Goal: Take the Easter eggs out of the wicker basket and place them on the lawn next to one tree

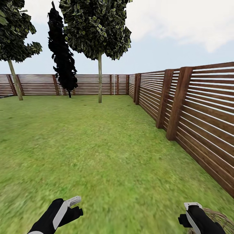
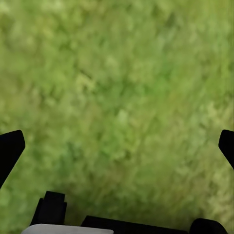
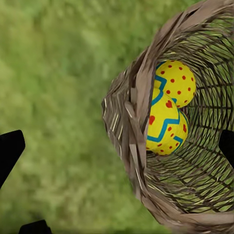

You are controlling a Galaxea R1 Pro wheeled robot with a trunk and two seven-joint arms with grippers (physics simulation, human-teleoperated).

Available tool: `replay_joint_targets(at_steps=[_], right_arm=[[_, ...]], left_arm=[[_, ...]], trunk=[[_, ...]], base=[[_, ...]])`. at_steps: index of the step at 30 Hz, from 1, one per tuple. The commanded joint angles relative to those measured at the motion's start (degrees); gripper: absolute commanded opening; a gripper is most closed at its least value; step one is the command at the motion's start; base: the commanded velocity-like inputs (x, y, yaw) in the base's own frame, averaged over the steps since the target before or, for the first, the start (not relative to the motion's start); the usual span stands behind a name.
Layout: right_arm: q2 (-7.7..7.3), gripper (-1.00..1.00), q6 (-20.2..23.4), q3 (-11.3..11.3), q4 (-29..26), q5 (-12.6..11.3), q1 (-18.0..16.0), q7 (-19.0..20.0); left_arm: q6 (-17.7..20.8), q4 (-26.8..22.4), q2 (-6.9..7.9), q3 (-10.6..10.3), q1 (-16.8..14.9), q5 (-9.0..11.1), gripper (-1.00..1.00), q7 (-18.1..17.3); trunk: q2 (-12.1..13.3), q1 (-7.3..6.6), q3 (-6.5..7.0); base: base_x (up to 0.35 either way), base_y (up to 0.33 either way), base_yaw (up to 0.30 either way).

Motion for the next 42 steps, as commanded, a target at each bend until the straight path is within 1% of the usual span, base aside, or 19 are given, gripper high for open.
replay_joint_targets(at_steps=[1, 3, 21, 28, 38, 42], right_arm=[[0.00, 1.00, 0.29, 0.03, -0.09, -0.10, -0.01, -0.17], [0.00, 1.00, 0.29, 0.03, -0.07, -0.11, -0.01, -0.21], [0.00, 1.00, 0.29, 0.03, -0.09, -0.12, -0.02, -0.26], [0.00, 1.00, 0.28, 0.03, -0.07, -0.09, -0.01, -0.13], [0.00, 1.00, 0.29, 0.03, 0.00, -0.10, -0.02, -0.09], [0.00, 1.00, 0.27, 0.03, 0.00, -0.11, -0.01, -0.16]], left_arm=[[0.24, -0.08, -0.01, 0.05, -0.02, 0.61, 1.00, 0.47], [0.24, -0.07, -0.01, 0.05, -0.02, 0.61, 1.00, 0.47], [0.17, -0.01, -0.19, 0.05, -0.02, 0.61, 1.00, 0.47], [0.06, -0.02, -0.27, 0.05, -0.02, 0.61, 1.00, 0.47], [-0.02, 0.00, -0.42, 0.05, -0.02, 0.61, 1.00, 0.47], [-0.03, 0.00, -0.58, 0.05, -0.02, 0.61, 1.00, 0.47]], trunk=[[-0.03, 0.00, -0.06], [-0.03, 0.00, -0.06], [-7.25, 3.95, -3.29], [-7.25, 3.95, -3.28], [-7.25, 3.95, -2.92], [-7.25, 3.95, -2.83]], base=[[0.000, 0.000, -0.001], [0.000, 0.000, 0.000], [0.000, 0.000, 0.000], [0.000, 0.000, -0.029], [0.000, 0.000, -0.243], [0.000, 0.000, -0.094]])
